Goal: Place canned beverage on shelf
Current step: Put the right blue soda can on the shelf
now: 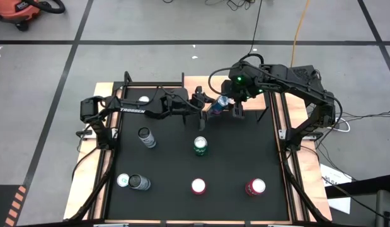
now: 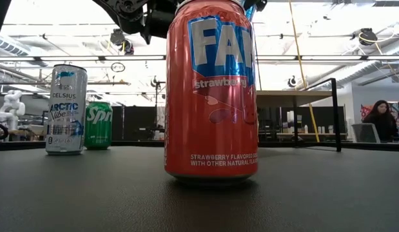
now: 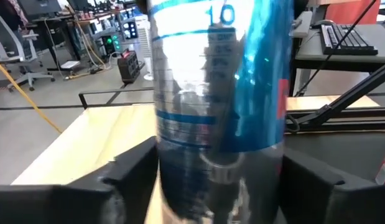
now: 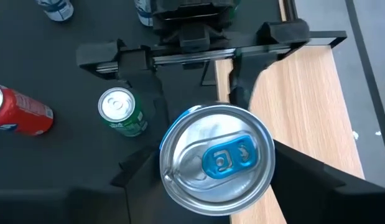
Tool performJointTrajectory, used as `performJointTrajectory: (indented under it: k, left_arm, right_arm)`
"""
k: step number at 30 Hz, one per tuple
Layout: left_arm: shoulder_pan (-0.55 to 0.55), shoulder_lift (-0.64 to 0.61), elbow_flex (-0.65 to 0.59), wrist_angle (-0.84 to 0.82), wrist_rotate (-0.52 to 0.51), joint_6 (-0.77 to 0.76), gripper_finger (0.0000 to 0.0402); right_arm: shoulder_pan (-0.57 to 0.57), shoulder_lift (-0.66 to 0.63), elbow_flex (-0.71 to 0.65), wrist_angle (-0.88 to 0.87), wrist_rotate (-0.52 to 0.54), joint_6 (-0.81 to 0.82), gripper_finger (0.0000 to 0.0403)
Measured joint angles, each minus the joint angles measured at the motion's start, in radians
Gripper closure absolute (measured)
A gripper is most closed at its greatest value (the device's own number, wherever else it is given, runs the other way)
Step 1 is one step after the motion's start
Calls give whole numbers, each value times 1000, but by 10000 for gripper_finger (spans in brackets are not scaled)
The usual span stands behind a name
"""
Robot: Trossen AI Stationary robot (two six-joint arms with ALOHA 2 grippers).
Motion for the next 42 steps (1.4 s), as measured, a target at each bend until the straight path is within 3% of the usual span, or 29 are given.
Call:
performJointTrajectory:
  k: [4,8,17,23,27,32,42]
  left_arm:
    - [1,0,0,-9,-2,-1,196]
    - [3,3,0,-10,-21,-4,198]
    - [2,0,-26,146,-67,-54,174]
    - [1,-1,-25,210,-67,-55,174]
    - [1,-1,-25,217,-67,-55,174]
    - [1,-1,-25,214,-67,-54,174]
    - [2,-1,-25,197,-82,-59,173]
  right_arm:
    - [0,-10,-34,29,22,32,137]
    - [-7,-90,-167,139,113,69,136]
    - [-36,-436,-630,673,75,142,126]
    - [-36,-510,-878,1090,4,196,104]
    - [-37,-495,-914,1244,-5,214,94]
    - [-42,-464,-914,1310,-23,236,101]
    - [-91,-431,-914,1297,-53,281,188]
